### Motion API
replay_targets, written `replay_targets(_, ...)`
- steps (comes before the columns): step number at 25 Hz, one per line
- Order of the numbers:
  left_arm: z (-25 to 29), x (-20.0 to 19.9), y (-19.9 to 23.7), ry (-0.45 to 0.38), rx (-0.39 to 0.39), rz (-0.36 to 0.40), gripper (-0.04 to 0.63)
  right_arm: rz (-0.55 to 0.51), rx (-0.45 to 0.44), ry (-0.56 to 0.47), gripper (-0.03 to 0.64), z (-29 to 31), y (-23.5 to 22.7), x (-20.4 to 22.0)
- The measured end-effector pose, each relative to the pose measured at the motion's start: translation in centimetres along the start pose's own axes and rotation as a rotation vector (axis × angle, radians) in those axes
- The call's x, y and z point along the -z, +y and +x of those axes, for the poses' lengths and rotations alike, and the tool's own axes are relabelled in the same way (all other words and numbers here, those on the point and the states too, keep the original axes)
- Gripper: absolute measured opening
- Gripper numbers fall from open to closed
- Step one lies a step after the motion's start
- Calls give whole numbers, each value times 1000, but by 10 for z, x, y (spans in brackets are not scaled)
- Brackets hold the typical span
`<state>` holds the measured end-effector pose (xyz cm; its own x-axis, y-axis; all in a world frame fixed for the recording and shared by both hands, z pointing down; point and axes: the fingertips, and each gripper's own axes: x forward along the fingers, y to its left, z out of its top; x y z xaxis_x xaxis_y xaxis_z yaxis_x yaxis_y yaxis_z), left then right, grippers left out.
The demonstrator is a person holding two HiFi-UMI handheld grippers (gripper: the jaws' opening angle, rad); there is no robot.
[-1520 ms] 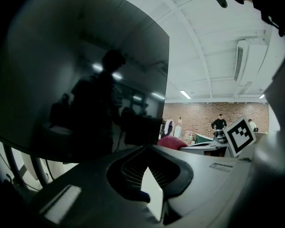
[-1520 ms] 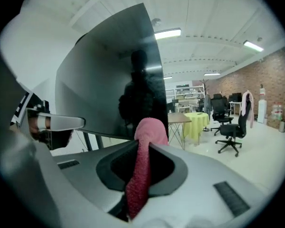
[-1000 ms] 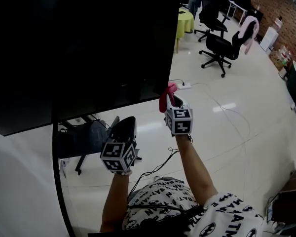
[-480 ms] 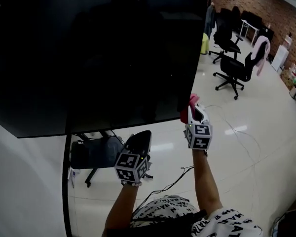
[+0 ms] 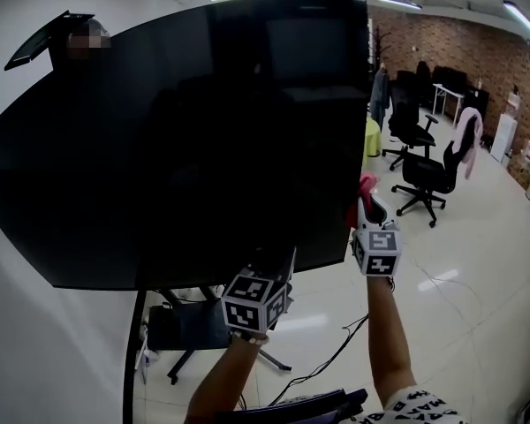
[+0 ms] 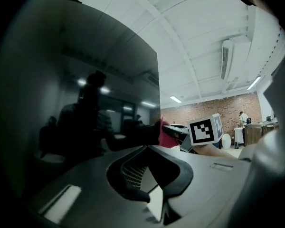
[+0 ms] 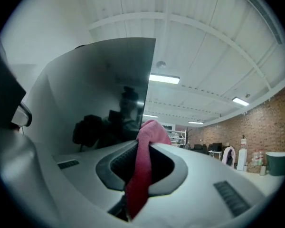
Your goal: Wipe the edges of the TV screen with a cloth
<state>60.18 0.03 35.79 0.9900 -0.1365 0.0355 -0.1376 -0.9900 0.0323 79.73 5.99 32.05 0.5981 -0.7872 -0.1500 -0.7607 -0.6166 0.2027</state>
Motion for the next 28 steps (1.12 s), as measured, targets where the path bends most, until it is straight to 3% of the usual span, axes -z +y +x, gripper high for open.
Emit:
replay_targets(10,4,-115,-4,-116,30,98,6,-195,46,-169,54,18,-17,-161)
replay_targets(14,4,-150,-17,-149,46,156,6,-201,50,-268,54,15,-24,-224)
replay_targets(21,4,-204,-24,-205,66,197,6,-236,55,-311,54,28,-31,-275)
replay_targets(28,2,-242,-2,-224,67,171,6,-311,78,-364,54,41,-34,-341)
